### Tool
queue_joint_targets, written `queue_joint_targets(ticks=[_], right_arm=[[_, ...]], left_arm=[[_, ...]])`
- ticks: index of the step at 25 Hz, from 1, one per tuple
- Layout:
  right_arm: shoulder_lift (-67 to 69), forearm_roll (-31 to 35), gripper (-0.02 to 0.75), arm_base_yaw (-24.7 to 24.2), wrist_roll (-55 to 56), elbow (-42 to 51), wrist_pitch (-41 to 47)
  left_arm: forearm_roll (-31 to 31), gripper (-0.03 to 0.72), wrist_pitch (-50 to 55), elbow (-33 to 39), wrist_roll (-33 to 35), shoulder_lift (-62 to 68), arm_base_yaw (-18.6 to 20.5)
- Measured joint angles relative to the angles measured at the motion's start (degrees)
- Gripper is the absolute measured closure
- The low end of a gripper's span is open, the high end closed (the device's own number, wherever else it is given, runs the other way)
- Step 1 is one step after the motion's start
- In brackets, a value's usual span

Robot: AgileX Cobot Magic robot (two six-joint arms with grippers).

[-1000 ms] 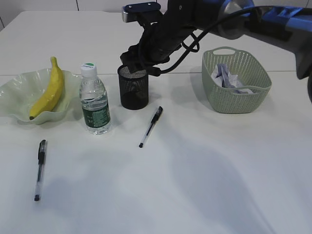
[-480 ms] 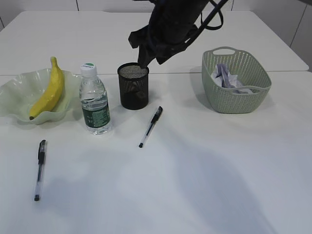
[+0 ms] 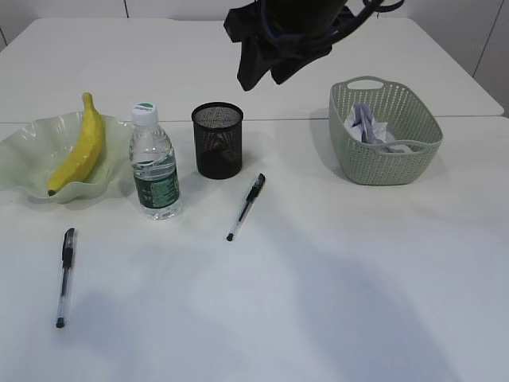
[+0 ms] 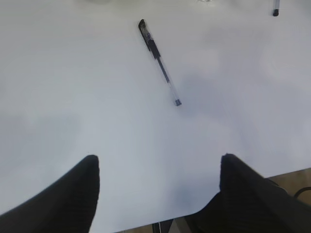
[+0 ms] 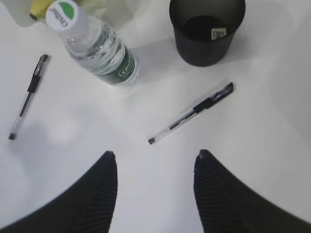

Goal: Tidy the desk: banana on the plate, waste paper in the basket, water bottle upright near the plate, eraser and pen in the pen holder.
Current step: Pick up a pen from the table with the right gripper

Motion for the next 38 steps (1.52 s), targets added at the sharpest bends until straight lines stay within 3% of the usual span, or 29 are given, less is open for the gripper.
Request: queue_joint_targets(ticks=[9,18,28,38], right_arm=[[-10.77,0.49,0.358,0.0,0.2,20.01,0.0],[-23.09,0.67,0.358,0.0,5.74,41.38,-7.03],[-16.26,5.61,0.359,0.0,18.06,37.67,-11.98],[1.03,4.7,0.402,1.31,30.62,21.13,-13.82]], left_arm=[[-1.21,0.138,0.18,0.0,0.0,0.0,0.0],[-3.79,0.138,0.18,0.0,0.0,0.0,0.0],[-5.26,0.138,0.08,0.0,0.0,0.0,0.0],[-5.3,0.138,-1.37,0.0,0.0,0.0,0.0]])
